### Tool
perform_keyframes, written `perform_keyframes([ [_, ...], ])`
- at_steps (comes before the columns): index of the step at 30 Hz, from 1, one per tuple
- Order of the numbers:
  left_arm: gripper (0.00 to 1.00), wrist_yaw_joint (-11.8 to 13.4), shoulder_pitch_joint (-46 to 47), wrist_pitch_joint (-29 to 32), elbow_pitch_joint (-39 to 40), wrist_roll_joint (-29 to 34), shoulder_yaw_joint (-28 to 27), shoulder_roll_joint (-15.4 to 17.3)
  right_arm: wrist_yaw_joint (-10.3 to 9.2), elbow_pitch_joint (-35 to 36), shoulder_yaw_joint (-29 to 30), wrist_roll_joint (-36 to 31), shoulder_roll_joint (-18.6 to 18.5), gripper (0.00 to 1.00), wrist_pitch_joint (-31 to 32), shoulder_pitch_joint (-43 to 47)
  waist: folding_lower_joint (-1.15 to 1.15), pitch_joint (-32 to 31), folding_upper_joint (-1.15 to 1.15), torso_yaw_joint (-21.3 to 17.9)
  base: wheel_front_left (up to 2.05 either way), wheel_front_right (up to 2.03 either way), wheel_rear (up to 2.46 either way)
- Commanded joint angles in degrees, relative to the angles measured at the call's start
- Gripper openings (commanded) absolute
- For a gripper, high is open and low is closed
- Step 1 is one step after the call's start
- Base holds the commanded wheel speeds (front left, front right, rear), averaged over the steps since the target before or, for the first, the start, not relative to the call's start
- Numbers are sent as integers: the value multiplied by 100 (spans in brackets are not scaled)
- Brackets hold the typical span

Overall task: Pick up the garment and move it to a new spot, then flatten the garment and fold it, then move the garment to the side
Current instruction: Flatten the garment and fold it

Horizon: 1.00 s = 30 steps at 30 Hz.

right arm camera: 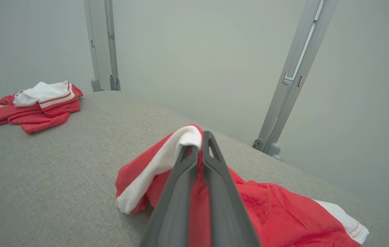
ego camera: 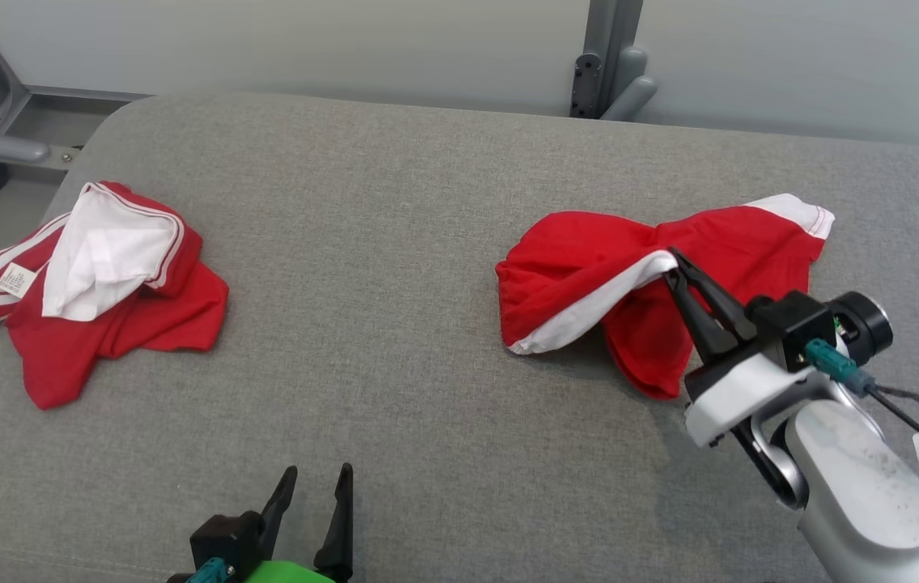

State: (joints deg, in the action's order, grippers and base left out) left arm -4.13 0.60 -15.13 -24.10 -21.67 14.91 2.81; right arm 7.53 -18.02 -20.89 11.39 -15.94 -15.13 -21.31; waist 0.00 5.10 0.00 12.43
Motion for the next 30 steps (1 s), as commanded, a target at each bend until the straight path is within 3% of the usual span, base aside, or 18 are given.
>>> perform_keyframes([
  [1, 100, -35, -7, -3, -8, -46, 22, 15, -8, -84, -1, -15, -53, 0, -3, -185, 0, 51, 0, 70, 0, 0, 0],
  [8, 100, -37, 247, -3, -96, -178, 385, 15, -8, -1600, -92, -352, -198, 0, 74, -1350, 0, 393, 0, 833, 0, 0, 0],
  [9, 100, -28, 270, -3, -93, -182, 420, 14, -8, -1878, -43, -412, -210, 29, 87, -1498, 0, 435, 0, 931, 0, 0, 0],
  [10, 100, -23, 281, -3, -110, -196, 462, 14, -8, -2170, 66, -458, -217, 75, 122, -1625, 0, 470, 0, 1026, 0, 0, 0],
  [11, 100, -14, 276, -2, -124, -213, 484, 14, -8, -2468, 178, -562, -224, 100, 159, -1760, 0, 497, 0, 1098, 0, 0, 0],
  [15, 100, 33, 179, -3, -158, -215, 462, 14, -8, -3352, 629, -801, -92, 100, 129, -2182, 0, 521, 0, 1209, 0, 0, 0],
  [21, 100, 45, 45, -3, -199, -156, 291, 12, -8, -3705, 950, -1030, 131, 100, 7, -2158, 0, 348, 0, 904, 0, 0, 0],
  [30, 100, 9, 135, -3, -127, -22, 106, 16, -8, -2295, 1002, -693, 373, 100, -7, -1029, 0, 10, 0, -22, 0, 0, 0],
])
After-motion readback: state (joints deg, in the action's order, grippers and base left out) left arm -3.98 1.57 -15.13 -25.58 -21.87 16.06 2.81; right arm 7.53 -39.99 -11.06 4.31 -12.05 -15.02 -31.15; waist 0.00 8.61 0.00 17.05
